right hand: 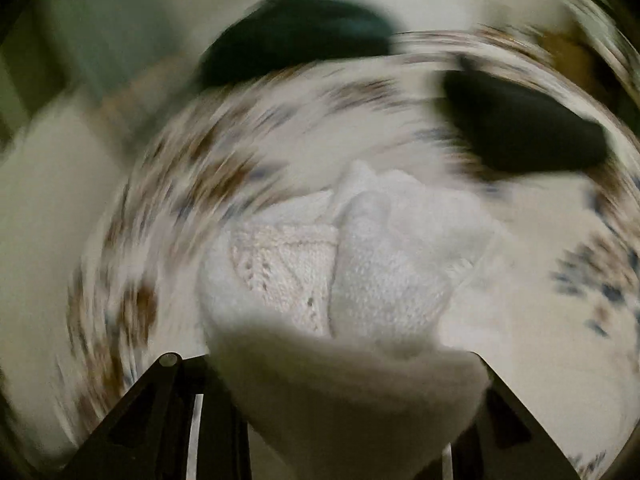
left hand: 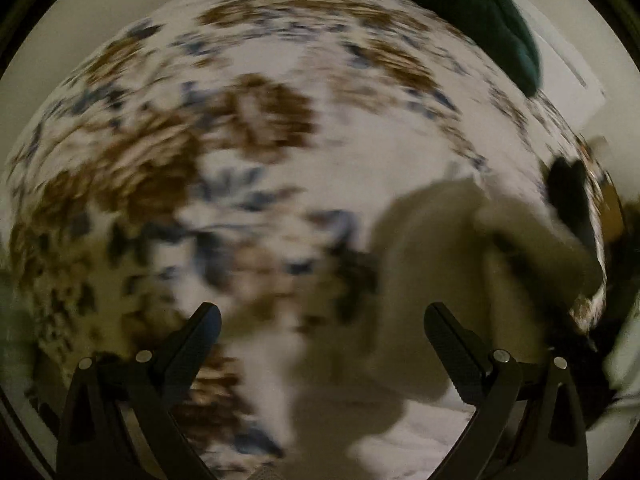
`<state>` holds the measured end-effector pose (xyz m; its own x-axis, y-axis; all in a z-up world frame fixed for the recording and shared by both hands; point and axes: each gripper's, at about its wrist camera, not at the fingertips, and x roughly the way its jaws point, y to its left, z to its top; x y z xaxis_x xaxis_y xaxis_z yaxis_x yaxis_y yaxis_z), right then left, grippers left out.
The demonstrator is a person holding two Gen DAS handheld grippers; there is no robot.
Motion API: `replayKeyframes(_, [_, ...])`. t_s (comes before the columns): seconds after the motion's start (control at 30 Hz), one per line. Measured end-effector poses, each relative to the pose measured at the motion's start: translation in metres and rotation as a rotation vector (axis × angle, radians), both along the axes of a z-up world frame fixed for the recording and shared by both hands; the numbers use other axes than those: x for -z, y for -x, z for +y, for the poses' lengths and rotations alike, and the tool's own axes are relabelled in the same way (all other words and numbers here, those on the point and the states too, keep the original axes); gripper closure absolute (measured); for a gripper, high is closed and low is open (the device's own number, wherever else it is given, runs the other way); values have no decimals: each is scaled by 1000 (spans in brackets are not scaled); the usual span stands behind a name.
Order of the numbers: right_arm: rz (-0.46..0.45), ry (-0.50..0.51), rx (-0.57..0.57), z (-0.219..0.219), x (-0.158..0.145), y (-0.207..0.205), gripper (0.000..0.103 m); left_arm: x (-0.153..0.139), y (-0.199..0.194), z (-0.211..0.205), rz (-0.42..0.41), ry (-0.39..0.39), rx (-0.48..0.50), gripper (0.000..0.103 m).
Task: Fold small clothes
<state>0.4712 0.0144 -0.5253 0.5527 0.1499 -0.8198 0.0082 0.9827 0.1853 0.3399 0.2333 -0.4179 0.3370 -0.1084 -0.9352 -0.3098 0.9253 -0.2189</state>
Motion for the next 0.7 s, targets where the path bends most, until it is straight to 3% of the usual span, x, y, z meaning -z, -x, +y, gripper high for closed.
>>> replayKeyframes(0.1, [71,138,-153,75,42,8,72,11,12,33,32,10,-62,0])
replayKeyframes(0.2, [62,216,-199,97,49,23,72,16,23,52,41,15,-103,0])
replayKeyframes(0.3, [116,193,-249,95,44,27,56,17,28,62,46,41,-124,0])
replayKeyframes(0.4, [187,-5,-366,67,20,28,28,10,23,59,35,84,-113,0])
replayKeyframes(0.47, [248,-189,-393,40,1,32,23,2,11,48,18,125,-81,0])
replayKeyframes(0.57, [302,-375,-308,-22,-25,39,18,-10,-14,25,-21,191,-14,0])
replayKeyframes(0.63, [352,-371,-187,-69,-29,42,18,-12,-36,4,-29,234,32,0])
replayKeyframes(0.7, [408,-399,-76,-108,-19,42,18,5,-62,-23,30,300,91,0])
